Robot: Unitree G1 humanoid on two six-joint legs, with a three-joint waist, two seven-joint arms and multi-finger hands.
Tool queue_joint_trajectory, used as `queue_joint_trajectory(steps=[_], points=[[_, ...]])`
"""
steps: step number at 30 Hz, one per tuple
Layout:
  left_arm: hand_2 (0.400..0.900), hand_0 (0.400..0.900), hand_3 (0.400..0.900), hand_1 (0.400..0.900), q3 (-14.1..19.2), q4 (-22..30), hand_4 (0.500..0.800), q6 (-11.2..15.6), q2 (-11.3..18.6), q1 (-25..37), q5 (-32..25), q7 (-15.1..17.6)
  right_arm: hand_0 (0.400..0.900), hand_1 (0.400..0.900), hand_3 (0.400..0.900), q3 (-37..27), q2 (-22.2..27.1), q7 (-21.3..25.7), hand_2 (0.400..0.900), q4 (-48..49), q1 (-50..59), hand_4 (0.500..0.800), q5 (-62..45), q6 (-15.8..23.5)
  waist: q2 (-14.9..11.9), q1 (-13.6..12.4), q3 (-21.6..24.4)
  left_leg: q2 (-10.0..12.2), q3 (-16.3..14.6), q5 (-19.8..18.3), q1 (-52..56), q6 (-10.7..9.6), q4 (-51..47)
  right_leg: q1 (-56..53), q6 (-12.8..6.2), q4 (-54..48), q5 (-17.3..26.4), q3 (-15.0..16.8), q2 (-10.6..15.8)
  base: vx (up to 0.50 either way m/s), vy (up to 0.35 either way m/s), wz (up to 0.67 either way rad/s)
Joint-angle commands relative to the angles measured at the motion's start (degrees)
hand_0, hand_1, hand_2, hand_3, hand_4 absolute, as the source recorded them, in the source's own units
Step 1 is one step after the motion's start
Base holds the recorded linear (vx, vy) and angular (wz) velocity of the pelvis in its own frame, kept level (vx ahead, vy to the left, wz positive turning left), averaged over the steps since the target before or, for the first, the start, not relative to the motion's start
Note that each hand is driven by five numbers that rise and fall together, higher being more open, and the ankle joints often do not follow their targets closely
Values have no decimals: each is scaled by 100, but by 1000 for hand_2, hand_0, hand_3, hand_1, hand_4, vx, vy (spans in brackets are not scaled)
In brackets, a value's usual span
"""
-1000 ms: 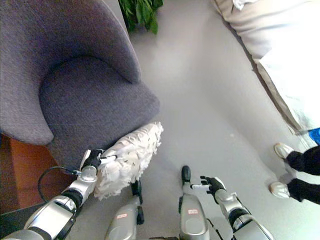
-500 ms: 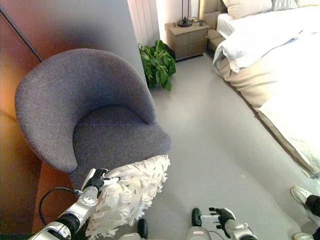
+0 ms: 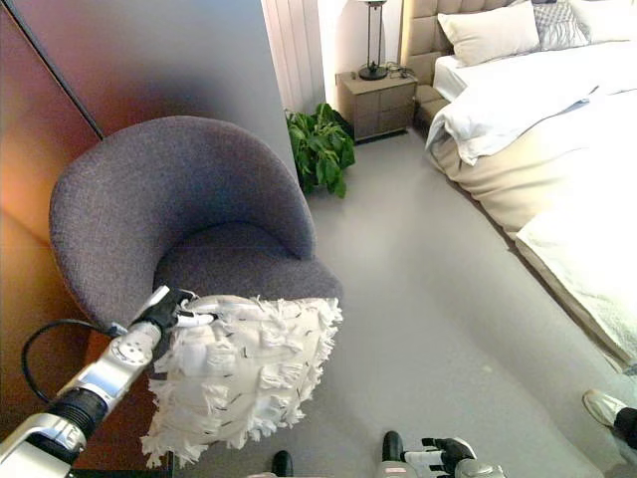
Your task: Pick up the pillow and put it on the sofa.
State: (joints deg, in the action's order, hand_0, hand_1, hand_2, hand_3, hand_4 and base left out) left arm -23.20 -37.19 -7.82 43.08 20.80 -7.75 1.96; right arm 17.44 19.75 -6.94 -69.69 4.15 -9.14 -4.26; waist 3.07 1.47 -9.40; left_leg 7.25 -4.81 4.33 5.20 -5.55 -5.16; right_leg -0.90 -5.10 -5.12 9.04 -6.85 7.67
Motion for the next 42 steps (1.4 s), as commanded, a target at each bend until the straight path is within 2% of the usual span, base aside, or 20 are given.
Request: queue_joint_trajectory(steps=[1, 6, 9, 15, 18, 21, 23, 25, 29, 34, 37, 38, 39, 40, 42], points=[[400, 400, 400, 400, 278, 345, 500, 392, 1077, 1998, -199, 76, 900, 900, 900, 91, 257, -85, 900, -317, -152, 800, 148, 89, -17, 123, 657, -323, -80, -358, 36, 278, 314, -334, -163, 355, -635, -103, 77, 66, -3, 3], [400, 400, 400, 400, 34, 45, 500, 334, 1453, 2641, -488, -122, 900, 900, 900, 52, 295, -82, 900, -352, -278, 800, 149, 108, 25, 185, 711, -327, -115, -251, 48, 252, 128, -338, -210, 280, -585, -121, 57, 74, 3, 5], [400, 400, 400, 400, -377, -382, 500, 346, 1743, 3435, -856, -193, 900, 900, 900, 46, 382, -97, 900, -415, -339, 800, 159, 109, 71, 250, 742, -351, -147, -217, -13, 250, 70, -276, -247, 247, -542, -110, 57, 63, 23, 5], [400, 400, 400, 400, -1179, -977, 500, 227, 1989, 4828, -1304, -307, 900, 900, 900, 32, 486, -112, 900, -545, -362, 800, 67, 176, 123, 315, 749, -412, -175, -211, -128, 276, 16, -208, -294, 199, -509, -101, 67, 50, 25, 8], [400, 400, 400, 400, -1433, -1193, 500, 100, 2032, 5280, -1254, -239, 900, 900, 900, 59, 521, -120, 900, -526, -330, 800, 18, 174, 142, 333, 704, -444, -190, -213, -214, 289, 16, -118, -308, 210, -504, -76, 84, 8, 33, 6], [400, 400, 400, 400, -1646, -1534, 500, -55, 2084, 5666, -1088, 186, 900, 900, 900, 167, 550, -101, 900, -510, -253, 800, -96, 210, 156, 332, 619, -486, -191, -210, -326, 307, 16, 7, -314, 230, -493, -51, 112, -36, 38, 4], [400, 400, 400, 400, -1700, -1873, 500, -251, 2120, 5934, -1064, 559, 900, 900, 900, 250, 575, -91, 900, -498, -178, 800, -199, 254, 160, 345, 520, -504, -194, -218, -409, 313, 16, 99, -316, 239, -493, -26, 122, -101, 32, 3], [400, 400, 400, 400, -1711, -2201, 500, -516, 2102, 6111, -1181, 708, 900, 900, 900, 343, 580, -64, 900, -504, -96, 800, -309, 264, 158, 355, 410, -522, -186, -216, -477, 326, 16, 175, -309, 244, -485, 9, 131, -97, 25, 6], [400, 400, 400, 400, -1696, -2622, 500, -775, 2018, 6270, -1295, 980, 900, 900, 900, 497, 561, -40, 900, -472, 60, 800, -497, 206, 145, 359, 256, -545, -142, -206, -585, 338, 16, 293, -296, 275, -498, 60, 136, -85, 4, 5], [400, 400, 400, 400, -1524, -2974, 500, -838, 1863, 6250, -1511, 1174, 900, 900, 900, 610, 502, 28, 900, -472, 179, 800, -609, 208, 140, 376, 106, -553, -129, -200, -659, 332, 16, 367, -290, 274, -491, 72, 141, -70, 8, 6], [400, 400, 400, 400, -1393, -2986, 500, -837, 1749, 6154, -1788, 1261, 900, 900, 900, 620, 477, 68, 900, -497, 232, 800, -637, 235, 140, 374, 48, -551, -135, -190, -697, 324, 16, 391, -286, 258, -483, 69, 141, -59, 9, 6], [535, 535, 535, 535, -1358, -3000, 581, -826, 1706, 6129, -1866, 1311, 900, 900, 900, 628, 471, 81, 900, -502, 251, 800, -650, 237, 138, 374, 29, -550, -134, -189, -709, 321, 16, 399, -286, 255, -483, 68, 142, -49, 5, 5], [812, 812, 812, 812, -1331, -3008, 747, -824, 1677, 6113, -1945, 1362, 900, 900, 900, 635, 465, 94, 900, -514, 265, 800, -661, 248, 136, 373, 16, -546, -136, -187, -713, 316, 16, 401, -287, 254, -484, 66, 144, -48, 1, 3], [900, 900, 900, 900, -1274, -3027, 800, -798, 1628, 6079, -2029, 1459, 900, 900, 900, 636, 463, 96, 900, -530, 291, 800, -677, 266, 127, 369, -8, -544, -131, -182, -724, 314, 16, 412, -284, 255, -482, 63, 146, -44, 0, 1], [900, 900, 900, 900, -1209, -3052, 800, -747, 1581, 6044, -2097, 1453, 900, 900, 900, 634, 469, 91, 900, -541, 325, 800, -678, 270, 120, 367, -30, -535, -128, -177, -735, 306, 16, 419, -280, 249, -479, 59, 145, -35, -1, 0]])
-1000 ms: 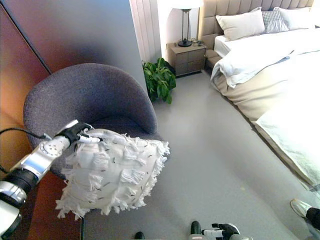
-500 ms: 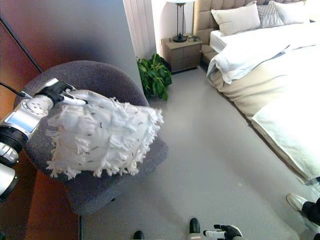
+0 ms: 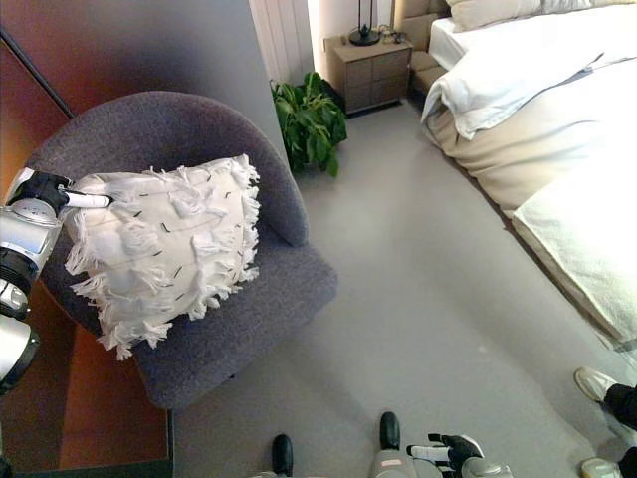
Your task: Pick up the pillow and put it on the sofa.
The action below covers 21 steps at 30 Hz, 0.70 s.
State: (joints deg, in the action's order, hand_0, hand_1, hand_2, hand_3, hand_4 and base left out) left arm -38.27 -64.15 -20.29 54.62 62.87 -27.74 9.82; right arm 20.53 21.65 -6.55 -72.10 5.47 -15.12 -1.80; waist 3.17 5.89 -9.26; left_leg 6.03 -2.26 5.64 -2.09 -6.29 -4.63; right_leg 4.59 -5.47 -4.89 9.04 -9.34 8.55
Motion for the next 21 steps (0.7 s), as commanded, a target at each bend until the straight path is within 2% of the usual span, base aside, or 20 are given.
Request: queue_joint_trajectory(steps=[1, 6, 9, 12, 17, 18, 20, 21], points=[[900, 900, 900, 900, 326, -358, 800, 522, 403, 1821, -146, 688, 900, 900, 900, 314, 276, 51, 900, -321, 207, 800, -78, 36, 104, -78, -51, -412, -384, -307, -13, 379, -37, -125, -240, 224, -479, 307, 56, 0, 0, 0], [900, 900, 900, 900, 422, -275, 800, 604, 320, 1765, -335, 873, 900, 900, 900, 320, 275, 47, 900, -365, 232, 800, -124, 57, 84, -88, -63, -393, -405, -285, -36, 359, -37, -114, -230, 227, -484, 285, 62, -6, 0, 2], [900, 900, 900, 900, 473, -243, 800, 755, 307, 1769, -350, 1156, 900, 900, 900, 320, 287, 28, 900, -387, 247, 800, -160, 84, 73, -96, -63, -388, -414, -281, -40, 350, -37, -120, -217, 220, -494, 268, 63, 0, 0, 0], [900, 900, 900, 900, 405, -279, 800, 923, 357, 1908, 17, 1507, 900, 900, 900, 324, 293, 13, 900, -420, 262, 800, -192, 104, 64, -99, -44, -381, -432, -277, -31, 340, -37, -133, -210, 219, -498, 255, 65, 0, 0, 0], [900, 900, 900, 900, 60, -395, 800, 929, 539, 2351, 819, 2311, 900, 900, 900, 402, 340, -6, 900, -411, 199, 800, -189, 61, 47, -72, 52, -361, -472, -296, 22, 315, -37, -194, -208, 175, -498, 240, 61, 35, 3, -2], [900, 900, 900, 900, -1, -402, 800, 925, 563, 2413, 873, 2408, 900, 900, 900, 406, 343, -9, 900, -409, 186, 800, -180, 54, 39, -71, 60, -359, -475, -299, 30, 313, -37, -203, -208, 170, -497, 238, 60, 68, 7, -1], [900, 900, 900, 900, -186, -416, 800, 798, 659, 2590, 1387, 2794, 900, 900, 900, 425, 376, -20, 900, -407, 123, 800, -147, 47, 44, -67, 98, -351, -484, -304, 65, 302, -37, -243, -211, 161, -500, 219, 63, 72, 11, 0], [900, 900, 900, 900, -286, -439, 800, 710, 701, 2694, 1452, 3025, 900, 900, 900, 430, 380, -12, 900, -412, 100, 800, -133, 43, 47, -68, 123, -351, -487, -308, 80, 299, -37, -266, -213, 148, -499, 206, 65, 71, 15, -1]])
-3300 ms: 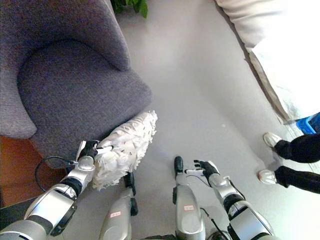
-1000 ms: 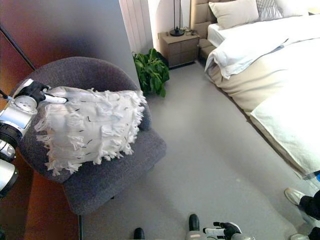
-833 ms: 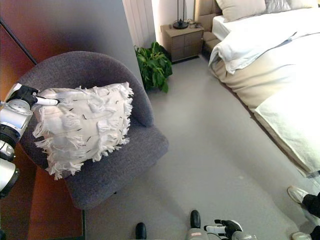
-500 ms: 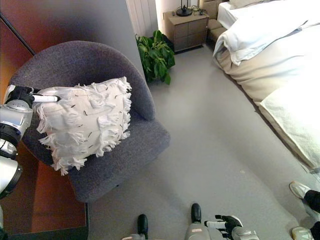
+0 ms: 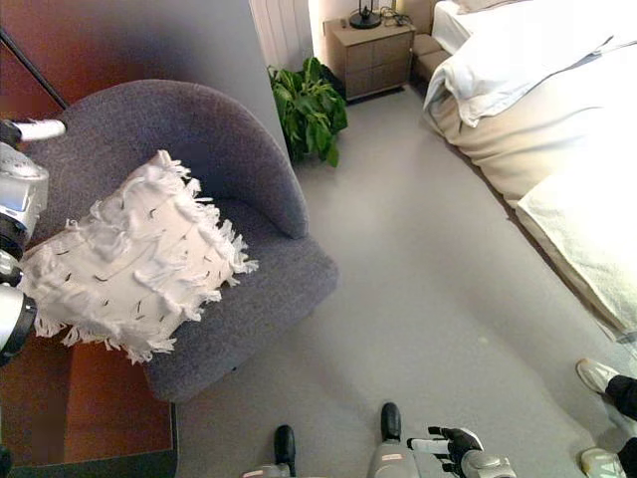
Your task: Pick up the pillow and put it on the sofa.
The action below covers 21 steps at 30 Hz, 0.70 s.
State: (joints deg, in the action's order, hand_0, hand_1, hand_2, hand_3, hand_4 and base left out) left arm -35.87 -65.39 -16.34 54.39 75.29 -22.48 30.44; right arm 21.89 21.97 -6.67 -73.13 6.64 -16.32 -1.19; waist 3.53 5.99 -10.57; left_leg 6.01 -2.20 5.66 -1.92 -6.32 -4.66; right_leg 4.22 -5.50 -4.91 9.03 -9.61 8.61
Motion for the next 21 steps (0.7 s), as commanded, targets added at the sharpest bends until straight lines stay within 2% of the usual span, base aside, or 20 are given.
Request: queue_joint_trajectory(steps=[1, 3, 5, 9, 12, 15, 19, 20, 21], points=[[900, 900, 900, 900, -591, -343, 800, 302, 755, 1535, 1019, 1140, 900, 900, 900, 296, 357, -8, 900, -306, -26, 800, 3, -23, 7, -80, 268, -347, -494, -316, 75, 298, -34, -249, -210, 137, -498, 221, 58, 70, 16, -1], [900, 900, 900, 900, -721, -368, 800, 276, 833, 1690, 1170, 1399, 900, 900, 900, 292, 382, -21, 900, -293, -47, 800, 26, -43, 11, -81, 294, -348, -499, -334, 104, 295, -34, -283, -206, 116, -499, 199, 57, 59, 13, -1], [900, 900, 900, 900, -757, -317, 800, 387, 930, 1771, 1230, 1682, 900, 900, 900, 270, 369, -22, 900, -300, -84, 800, 66, -50, 11, -105, 323, -352, -482, -347, 125, 296, -34, -318, -198, 97, -506, 176, 59, 50, 10, 0], [900, 900, 900, 900, -717, -69, 800, 662, 1047, 1783, 1096, 1740, 900, 900, 900, 210, 346, -43, 900, -345, -148, 800, 143, -89, 25, -165, 394, -362, -443, -361, 151, 284, -34, -380, -202, 83, -527, 122, 70, 45, 7, 6], [900, 900, 900, 900, -577, 182, 800, 1057, 1077, 1716, 820, 1596, 900, 900, 900, 158, 283, -39, 900, -356, -220, 800, 167, -63, 22, -224, 467, -369, -408, -373, 178, 281, -34, -437, -202, 82, -554, 66, 81, 41, -4, 7], [900, 900, 900, 900, -400, 548, 800, 1403, 1037, 1543, 460, 1234, 900, 900, 900, 110, 224, -38, 900, -353, -245, 800, 176, -54, 15, -276, 533, -375, -374, -391, 211, 280, -34, -482, -209, 81, -570, 25, 83, 22, -9, 6], [900, 900, 900, 900, -98, 1102, 800, 1888, 927, 1158, -384, 871, 900, 900, 900, 40, 163, -25, 900, -332, -295, 800, 230, -83, 0, -321, 616, -374, -367, -406, 257, 273, -34, -537, -223, 81, -589, -3, 70, 3, -2, 1], [900, 900, 900, 900, 5, 1275, 800, 2108, 897, 1046, -712, 556, 900, 900, 900, 0, 129, -24, 900, -323, -320, 800, 271, -89, -20, -335, 641, -366, -372, -409, 275, 272, -34, -557, -225, 83, -592, -14, 66, 0, 0, 0], [900, 900, 900, 900, 117, 1445, 800, 2235, 856, 912, -896, 396, 900, 900, 900, -23, 109, -20, 900, -320, -343, 800, 301, -103, -26, -347, 666, -366, -369, -413, 291, 272, -34, -573, -228, 82, -594, -19, 59, 21, -33, -1]])
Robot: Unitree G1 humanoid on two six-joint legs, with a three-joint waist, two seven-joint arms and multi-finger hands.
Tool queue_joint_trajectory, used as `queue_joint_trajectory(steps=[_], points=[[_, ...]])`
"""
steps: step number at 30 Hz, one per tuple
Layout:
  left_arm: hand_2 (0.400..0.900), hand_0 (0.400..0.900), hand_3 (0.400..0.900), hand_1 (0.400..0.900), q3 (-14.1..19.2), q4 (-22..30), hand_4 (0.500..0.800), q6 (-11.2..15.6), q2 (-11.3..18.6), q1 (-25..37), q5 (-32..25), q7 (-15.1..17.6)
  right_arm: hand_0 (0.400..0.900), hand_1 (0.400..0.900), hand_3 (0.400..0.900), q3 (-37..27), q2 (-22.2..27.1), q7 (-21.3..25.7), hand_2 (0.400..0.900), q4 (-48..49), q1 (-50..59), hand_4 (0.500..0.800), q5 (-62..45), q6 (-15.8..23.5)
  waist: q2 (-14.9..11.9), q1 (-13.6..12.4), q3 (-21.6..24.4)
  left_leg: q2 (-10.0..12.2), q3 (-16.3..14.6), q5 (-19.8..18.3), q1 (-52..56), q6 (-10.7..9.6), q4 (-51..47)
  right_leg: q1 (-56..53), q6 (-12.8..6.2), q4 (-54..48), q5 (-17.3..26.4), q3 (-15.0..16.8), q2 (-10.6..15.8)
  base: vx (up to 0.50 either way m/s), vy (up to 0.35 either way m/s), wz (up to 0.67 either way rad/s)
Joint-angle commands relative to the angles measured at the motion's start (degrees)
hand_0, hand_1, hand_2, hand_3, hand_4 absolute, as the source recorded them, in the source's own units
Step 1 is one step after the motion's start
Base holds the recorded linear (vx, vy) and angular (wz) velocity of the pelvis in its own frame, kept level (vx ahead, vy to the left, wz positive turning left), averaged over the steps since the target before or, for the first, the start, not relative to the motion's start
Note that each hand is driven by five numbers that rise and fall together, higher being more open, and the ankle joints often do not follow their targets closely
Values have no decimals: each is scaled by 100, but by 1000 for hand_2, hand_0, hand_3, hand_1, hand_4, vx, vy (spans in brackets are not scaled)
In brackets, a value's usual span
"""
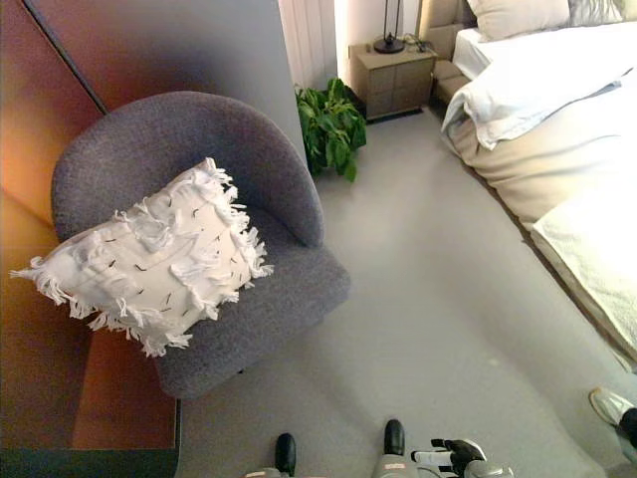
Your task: Pick up the pillow and put it on the sofa.
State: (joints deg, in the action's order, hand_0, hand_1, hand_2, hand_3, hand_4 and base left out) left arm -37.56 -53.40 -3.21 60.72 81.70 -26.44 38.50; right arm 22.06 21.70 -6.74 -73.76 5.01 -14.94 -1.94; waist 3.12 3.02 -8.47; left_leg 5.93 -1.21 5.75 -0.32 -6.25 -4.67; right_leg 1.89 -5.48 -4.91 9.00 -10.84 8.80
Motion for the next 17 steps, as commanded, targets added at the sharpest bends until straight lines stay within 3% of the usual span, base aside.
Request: queue_joint_trajectory(steps=[1, 6, 10, 11, 13, 14, 15, 17], points=[[900, 900, 900, 900, 386, 400, 800, 1110, 175, 149, -561, -403, 900, 900, 900, -53, 113, 1, 900, -263, -195, 800, 180, -37, 9, -58, 480, -359, -466, -427, 143, 267, -33, -355, -230, 80, -596, 104, 34, 25, -36, -2], [900, 900, 900, 900, 1152, 1276, 800, 1489, -124, -722, -1302, -1325, 900, 900, 900, -152, 24, -18, 900, -266, -230, 800, 288, -69, -84, -97, 574, -331, -499, -458, 243, 273, -33, -430, -234, 59, -601, 138, -5, 2, -33, -9], [900, 900, 900, 900, 2144, 2382, 800, 961, -660, -2235, -2312, -1993, 900, 900, 900, -246, -57, -70, 900, -282, -236, 800, 307, -50, -155, -160, 574, -318, -486, -456, 302, 286, -33, -478, -210, 59, -610, 185, -39, -40, -17, -9], [900, 900, 900, 900, 2419, 2626, 800, 919, -890, -2707, -2435, -2056, 900, 900, 900, -273, -75, -60, 900, -272, -247, 800, 312, -53, -161, -174, 571, -316, -480, -453, 314, 291, -33, -486, -207, 61, -609, 189, -44, -58, -10, -8], [900, 900, 900, 900, 3016, 3165, 800, 751, -1648, -3945, -2547, -2364, 900, 900, 900, -350, -163, -25, 900, -215, -276, 800, 284, -70, -200, -230, 542, -304, -454, -430, 334, 310, -33, -514, -180, 67, -606, 180, -58, -65, -6, -6], [900, 900, 900, 900, 3135, 3305, 800, 838, -1909, -4314, -2384, -2401, 900, 900, 900, -369, -177, -14, 900, -202, -299, 800, 294, -63, -198, -237, 540, -300, -445, -423, 340, 313, -33, -521, -173, 69, -604, 177, -61, -69, -10, -2], [900, 900, 900, 900, 3234, 3540, 800, 848, -2404, -4914, -2164, -2449, 900, 900, 900, -412, -241, 27, 900, -168, -336, 800, 273, -42, -220, -274, 516, -290, -430, -405, 345, 322, -33, -534, -157, 74, -595, 153, -62, -62, -13, 1], [900, 900, 900, 900, 3231, 3661, 800, 954, -3053, -5664, -1877, -2517, 900, 900, 900, -444, -335, 102, 900, -89, -395, 800, 205, -45, -257, -331, 483, -285, -401, -379, 354, 340, -33, -562, -141, 74, -577, 114, -64, -53, -17, 3]])
